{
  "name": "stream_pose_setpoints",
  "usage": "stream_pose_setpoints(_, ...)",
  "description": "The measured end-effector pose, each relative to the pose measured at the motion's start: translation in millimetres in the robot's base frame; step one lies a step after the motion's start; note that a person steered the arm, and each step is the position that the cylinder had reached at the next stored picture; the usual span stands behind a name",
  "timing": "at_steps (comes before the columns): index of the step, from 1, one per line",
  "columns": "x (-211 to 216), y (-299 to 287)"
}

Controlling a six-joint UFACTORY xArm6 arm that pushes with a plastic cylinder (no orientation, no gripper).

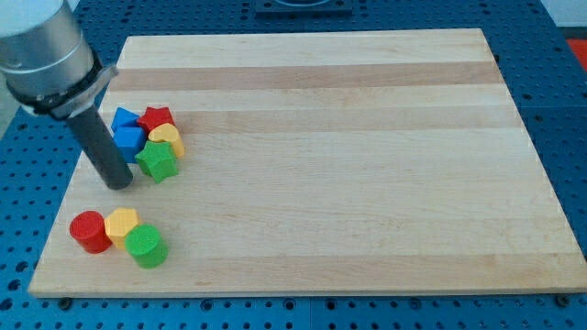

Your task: Move the group of blocks closer to each other to form a group at the left center of the board

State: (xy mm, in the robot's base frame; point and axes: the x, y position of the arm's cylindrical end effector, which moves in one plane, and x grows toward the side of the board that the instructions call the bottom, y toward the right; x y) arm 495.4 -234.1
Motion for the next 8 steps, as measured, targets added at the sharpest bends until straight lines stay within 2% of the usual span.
stream_pose_setpoints(1,12.7,6.9)
stream_pose_setpoints(2,-7.6,24.2)
stream_pose_setpoints(5,-12.9,24.2)
stream_pose_setpoints(6,2.8,24.2)
stream_pose_setpoints(8,-6.8,69.0)
